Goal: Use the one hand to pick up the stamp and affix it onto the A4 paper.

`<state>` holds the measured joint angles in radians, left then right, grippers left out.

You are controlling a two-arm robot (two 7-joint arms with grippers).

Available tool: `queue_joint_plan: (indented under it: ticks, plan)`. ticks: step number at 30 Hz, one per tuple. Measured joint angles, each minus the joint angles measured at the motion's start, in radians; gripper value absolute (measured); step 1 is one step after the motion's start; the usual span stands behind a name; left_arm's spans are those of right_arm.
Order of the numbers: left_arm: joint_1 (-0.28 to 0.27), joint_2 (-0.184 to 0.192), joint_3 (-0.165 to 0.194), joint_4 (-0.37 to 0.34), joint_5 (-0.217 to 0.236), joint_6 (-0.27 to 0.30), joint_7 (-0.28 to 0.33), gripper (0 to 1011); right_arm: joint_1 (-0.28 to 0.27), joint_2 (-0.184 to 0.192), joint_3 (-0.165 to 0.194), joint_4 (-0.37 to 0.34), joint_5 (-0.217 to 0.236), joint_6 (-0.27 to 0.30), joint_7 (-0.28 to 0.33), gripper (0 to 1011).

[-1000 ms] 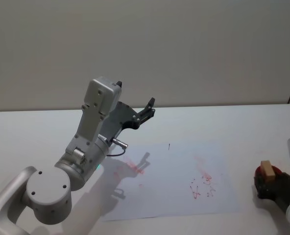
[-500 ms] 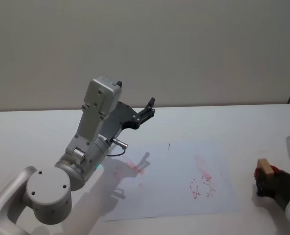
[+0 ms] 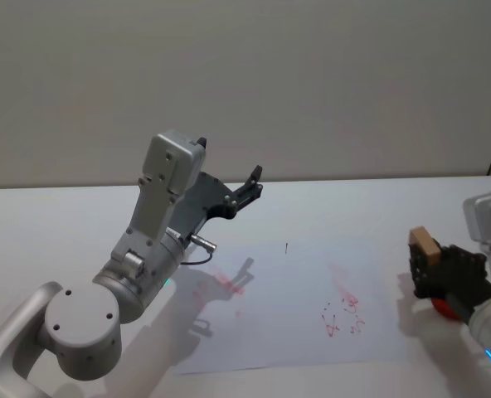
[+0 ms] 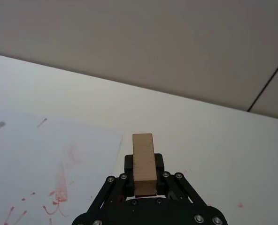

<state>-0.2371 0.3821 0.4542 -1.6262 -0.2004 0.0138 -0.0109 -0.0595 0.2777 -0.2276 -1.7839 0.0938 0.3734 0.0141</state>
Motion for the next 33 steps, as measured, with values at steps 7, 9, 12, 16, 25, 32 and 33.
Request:
queue_joint_plan:
  ticks: [7, 9, 12, 16, 25, 32, 33]
  plan:
    - [0.000, 0.000, 0.000, 0.000, 0.000, 0.000, 0.000, 1001, 0.041, -0.015, -0.014, 0.010, -0.036, -0.018, 0.089, 217]
    - [0.000, 0.000, 0.000, 0.000, 0.000, 0.000, 0.000, 1001, 0.050, -0.019, -0.017, 0.017, -0.040, -0.020, 0.109, 218]
    - [0.000, 0.000, 0.000, 0.000, 0.000, 0.000, 0.000, 1001, 0.070, -0.027, -0.024, 0.034, -0.046, -0.021, 0.152, 218]
    - [0.000, 0.000, 0.000, 0.000, 0.000, 0.000, 0.000, 1001, 0.095, -0.040, -0.032, 0.066, -0.047, -0.013, 0.206, 218]
    - [0.000, 0.000, 0.000, 0.000, 0.000, 0.000, 0.000, 1001, 0.127, -0.059, -0.043, 0.138, -0.037, 0.021, 0.265, 218]
    - [0.000, 0.000, 0.000, 0.000, 0.000, 0.000, 0.000, 1001, 0.140, -0.070, -0.047, 0.204, -0.023, 0.044, 0.278, 218]
    - [0.000, 0.000, 0.000, 0.000, 0.000, 0.000, 0.000, 1001, 0.141, -0.071, -0.047, 0.215, -0.020, 0.047, 0.278, 218]
